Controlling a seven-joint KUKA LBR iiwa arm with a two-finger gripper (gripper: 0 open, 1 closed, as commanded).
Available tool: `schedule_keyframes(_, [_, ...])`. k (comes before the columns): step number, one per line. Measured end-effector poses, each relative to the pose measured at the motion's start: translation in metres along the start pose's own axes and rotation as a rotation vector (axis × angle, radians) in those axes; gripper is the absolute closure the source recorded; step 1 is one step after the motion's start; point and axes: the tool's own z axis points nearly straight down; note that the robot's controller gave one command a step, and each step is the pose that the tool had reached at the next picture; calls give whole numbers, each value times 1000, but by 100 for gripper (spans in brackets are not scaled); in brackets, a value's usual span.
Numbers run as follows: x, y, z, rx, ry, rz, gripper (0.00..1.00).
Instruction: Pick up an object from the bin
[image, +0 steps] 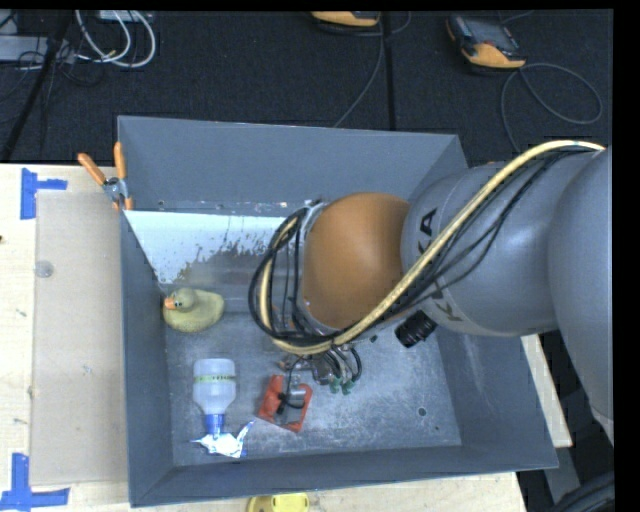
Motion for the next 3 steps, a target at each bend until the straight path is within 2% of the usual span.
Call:
schedule_keyframes(1, [3,-27,78,0,6,-222,100])
schedule_keyframes(3, [3,-27,78,0,7,-219,100])
